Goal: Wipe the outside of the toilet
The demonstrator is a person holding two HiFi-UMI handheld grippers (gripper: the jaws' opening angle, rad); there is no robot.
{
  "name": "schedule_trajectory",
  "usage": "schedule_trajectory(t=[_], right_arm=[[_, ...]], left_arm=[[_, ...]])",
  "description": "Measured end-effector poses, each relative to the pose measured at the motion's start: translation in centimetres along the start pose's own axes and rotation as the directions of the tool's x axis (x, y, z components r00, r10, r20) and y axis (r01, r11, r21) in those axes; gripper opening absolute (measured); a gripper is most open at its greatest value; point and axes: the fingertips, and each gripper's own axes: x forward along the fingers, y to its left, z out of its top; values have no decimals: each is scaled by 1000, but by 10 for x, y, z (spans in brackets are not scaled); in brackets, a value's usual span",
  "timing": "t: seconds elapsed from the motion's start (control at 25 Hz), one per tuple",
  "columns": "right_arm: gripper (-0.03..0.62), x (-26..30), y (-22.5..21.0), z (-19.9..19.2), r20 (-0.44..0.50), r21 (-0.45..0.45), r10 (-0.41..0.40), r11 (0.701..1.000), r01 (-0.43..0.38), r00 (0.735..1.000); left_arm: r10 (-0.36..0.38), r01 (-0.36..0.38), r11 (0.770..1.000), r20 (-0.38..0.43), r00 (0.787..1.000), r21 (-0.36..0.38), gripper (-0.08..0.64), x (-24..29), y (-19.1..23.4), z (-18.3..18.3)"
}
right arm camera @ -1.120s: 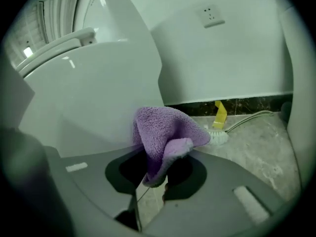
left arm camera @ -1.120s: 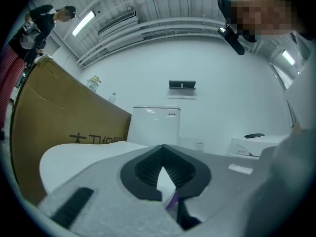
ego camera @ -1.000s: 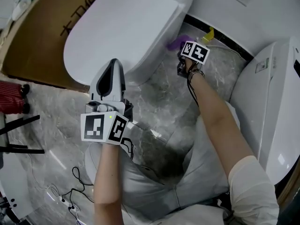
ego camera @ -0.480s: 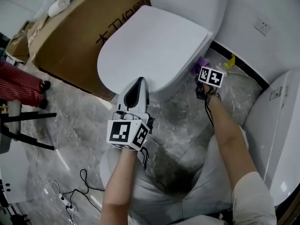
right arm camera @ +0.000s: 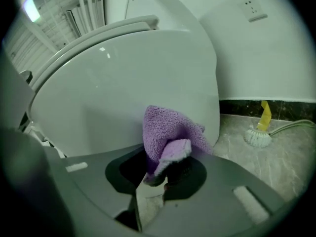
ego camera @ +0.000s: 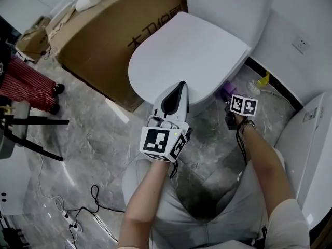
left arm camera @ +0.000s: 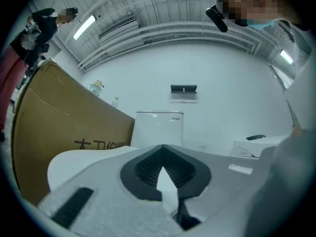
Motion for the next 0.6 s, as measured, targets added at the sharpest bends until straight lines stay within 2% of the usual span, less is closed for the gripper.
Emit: schedule_trajectory(t=[0.2,0.4,0.6], right_arm=[[81,-2,42,-29,-69,-70,116,990,-121,991],[80,-4,72,-53,-61,-7,138,990,-138,989],[80,-3,118,-89,-127,-79,218,970,-229,968]], left_arm=[[-30,30,999,3,1000,28,6,11,-10,2],[-52,52,997,9,999,55,6,18,-18,3],[-42,41,997,18,999,70,6,19,-14,4]])
